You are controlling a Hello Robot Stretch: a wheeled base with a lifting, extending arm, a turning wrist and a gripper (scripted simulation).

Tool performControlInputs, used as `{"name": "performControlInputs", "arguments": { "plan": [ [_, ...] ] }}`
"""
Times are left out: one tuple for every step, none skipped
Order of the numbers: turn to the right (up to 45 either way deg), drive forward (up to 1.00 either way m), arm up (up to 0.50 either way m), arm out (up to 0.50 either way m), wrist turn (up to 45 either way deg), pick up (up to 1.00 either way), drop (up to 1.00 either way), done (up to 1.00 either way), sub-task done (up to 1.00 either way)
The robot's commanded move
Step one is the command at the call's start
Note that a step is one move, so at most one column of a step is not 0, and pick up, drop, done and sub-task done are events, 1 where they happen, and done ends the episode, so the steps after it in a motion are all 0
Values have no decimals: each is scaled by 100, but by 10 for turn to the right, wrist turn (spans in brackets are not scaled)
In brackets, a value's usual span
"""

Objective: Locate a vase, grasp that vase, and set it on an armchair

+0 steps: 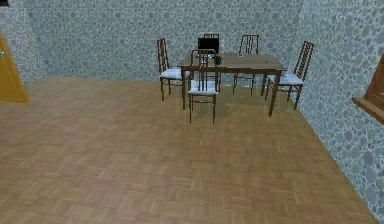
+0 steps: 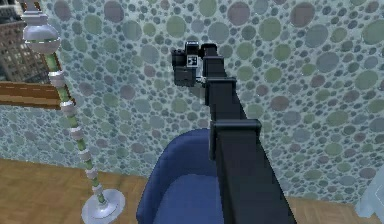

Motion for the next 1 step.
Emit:
{"name": "performControlInputs", "arguments": {
  "plan": [
    [0,0,-46,0,0,0,0,0,0]
  ]
}}
